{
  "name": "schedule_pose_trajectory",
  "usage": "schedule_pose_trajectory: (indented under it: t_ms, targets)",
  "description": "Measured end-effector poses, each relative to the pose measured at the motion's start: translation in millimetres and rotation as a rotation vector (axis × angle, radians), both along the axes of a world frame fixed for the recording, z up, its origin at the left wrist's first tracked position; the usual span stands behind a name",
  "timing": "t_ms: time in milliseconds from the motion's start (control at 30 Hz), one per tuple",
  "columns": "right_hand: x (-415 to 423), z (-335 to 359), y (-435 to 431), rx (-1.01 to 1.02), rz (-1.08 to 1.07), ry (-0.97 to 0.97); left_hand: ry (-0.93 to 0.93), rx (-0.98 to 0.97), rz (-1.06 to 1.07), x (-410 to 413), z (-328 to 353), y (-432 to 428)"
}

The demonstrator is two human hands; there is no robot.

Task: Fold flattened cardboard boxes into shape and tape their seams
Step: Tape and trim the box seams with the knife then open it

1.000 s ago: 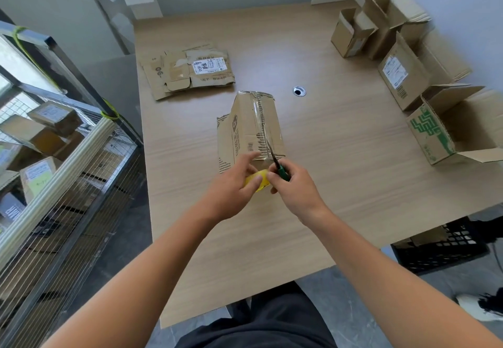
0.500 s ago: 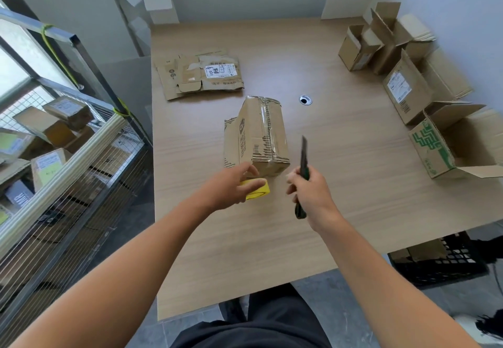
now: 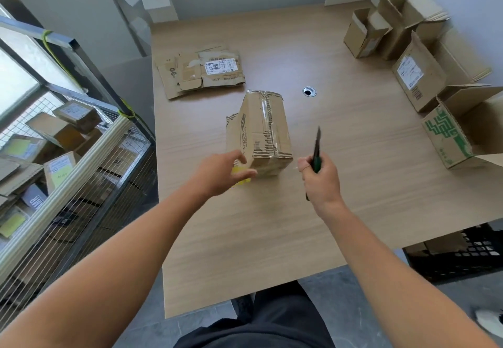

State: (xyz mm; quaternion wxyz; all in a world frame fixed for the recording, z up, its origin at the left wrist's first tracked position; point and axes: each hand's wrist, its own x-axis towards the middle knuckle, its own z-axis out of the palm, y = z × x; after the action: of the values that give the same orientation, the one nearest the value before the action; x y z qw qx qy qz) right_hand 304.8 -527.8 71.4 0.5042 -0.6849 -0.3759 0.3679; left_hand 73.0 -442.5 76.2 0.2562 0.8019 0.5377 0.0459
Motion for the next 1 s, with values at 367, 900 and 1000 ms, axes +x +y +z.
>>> schedule_pose_trajectory:
  t_ms: [367, 900, 1000]
  targets:
    - [17, -79, 60, -0.140, -0.058, 0.113, 0.283, 0.220, -0.144, 32, -26, 61]
    - [33, -130, 76, 0.281, 0.236, -0.433, 0.236, 0.337, -0.130, 0, -65, 58]
    - [40, -129, 83, 0.447, 0.311, -0.652, 0.215, 0.390, -0.109, -1, -70, 58]
